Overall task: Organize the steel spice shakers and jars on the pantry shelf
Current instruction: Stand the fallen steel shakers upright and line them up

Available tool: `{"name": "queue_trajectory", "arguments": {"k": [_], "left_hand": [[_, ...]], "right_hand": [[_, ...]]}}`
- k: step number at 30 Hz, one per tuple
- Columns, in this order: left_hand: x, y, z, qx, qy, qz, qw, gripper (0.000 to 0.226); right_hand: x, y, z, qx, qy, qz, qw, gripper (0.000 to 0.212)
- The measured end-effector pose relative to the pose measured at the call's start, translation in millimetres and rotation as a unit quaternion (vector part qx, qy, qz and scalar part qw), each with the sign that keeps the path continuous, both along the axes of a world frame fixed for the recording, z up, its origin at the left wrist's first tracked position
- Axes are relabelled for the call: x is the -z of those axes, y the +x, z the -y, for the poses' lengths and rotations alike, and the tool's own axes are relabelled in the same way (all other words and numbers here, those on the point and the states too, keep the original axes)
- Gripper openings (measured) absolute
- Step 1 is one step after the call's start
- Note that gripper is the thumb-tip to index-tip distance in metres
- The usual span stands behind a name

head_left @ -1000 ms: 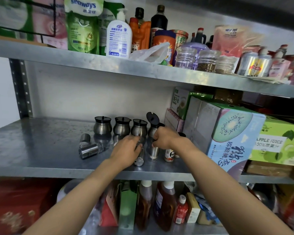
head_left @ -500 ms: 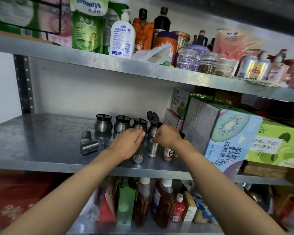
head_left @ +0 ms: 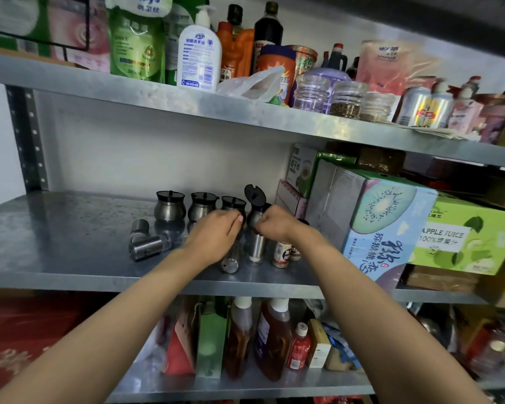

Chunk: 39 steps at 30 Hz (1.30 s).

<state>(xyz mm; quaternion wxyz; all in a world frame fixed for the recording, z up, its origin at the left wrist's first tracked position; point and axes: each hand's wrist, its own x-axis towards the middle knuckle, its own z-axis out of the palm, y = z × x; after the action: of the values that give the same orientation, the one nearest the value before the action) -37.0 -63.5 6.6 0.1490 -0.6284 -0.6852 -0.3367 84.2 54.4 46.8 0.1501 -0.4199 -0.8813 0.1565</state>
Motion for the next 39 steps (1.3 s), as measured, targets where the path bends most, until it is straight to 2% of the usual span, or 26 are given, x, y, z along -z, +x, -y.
{"name": "queue_trajectory", "arguments": {"k": [2, 6, 10, 18, 22, 27, 29, 32, 35, 39], "left_hand": [[0.2, -2.1, -0.3, -0.011, 0.001, 0.009, 1.000, 0.032], [1.0, -3.3, 1.6, -0.012, 0.005, 0.000, 1.000, 0.024], [1.0, -2.3, 2.0, 0.003, 0.020, -0.023, 1.000, 0.022], [2.3, -6.2, 0.7, -0.008, 0.021, -0.012, 1.000, 0.021], [7.6, -11.7, 2.2, -0.019, -0.002, -0.009, 1.000, 0.022], [10.9, -15.0, 5.4, -0.035, -0.031, -0.002, 0.999, 0.024], [12.7, -15.3, 5.8, -0.036, -0.052, -0.001, 0.998, 0.024], [17.3, -15.4, 6.2, -0.028, -0.087, -0.006, 0.996, 0.019], [21.0, -13.6, 7.2, -0.015, -0.109, -0.018, 0.994, 0.014], [26.4, -12.7, 4.7, -0.006, -0.101, -0.014, 0.995, 0.020]], "right_hand": [[-1.4, 0.6, -0.5, 0.007, 0.001, -0.009, 1.000, 0.031], [0.4, 0.9, -1.4, 0.026, 0.089, 0.061, 0.994, 0.038], [-0.7, -2.6, -4.0, 0.020, 0.063, 0.064, 0.996, 0.037], [-5.5, -8.3, -1.9, -0.021, 0.039, 0.106, 0.993, 0.005], [-6.7, -5.1, -1.7, -0.019, 0.014, 0.082, 0.996, 0.023], [-1.1, -6.4, -3.9, 0.001, 0.000, -0.010, 1.000, 0.044], [-0.5, -6.5, -4.7, 0.009, 0.033, 0.015, 0.999, 0.046], [-1.4, -5.1, -5.2, 0.007, 0.056, 0.058, 0.997, 0.040], [-2.9, -3.8, -6.1, -0.009, 0.031, 0.072, 0.997, 0.020], [-6.0, -2.0, -4.5, -0.025, 0.012, 0.079, 0.996, 0.012]]}}
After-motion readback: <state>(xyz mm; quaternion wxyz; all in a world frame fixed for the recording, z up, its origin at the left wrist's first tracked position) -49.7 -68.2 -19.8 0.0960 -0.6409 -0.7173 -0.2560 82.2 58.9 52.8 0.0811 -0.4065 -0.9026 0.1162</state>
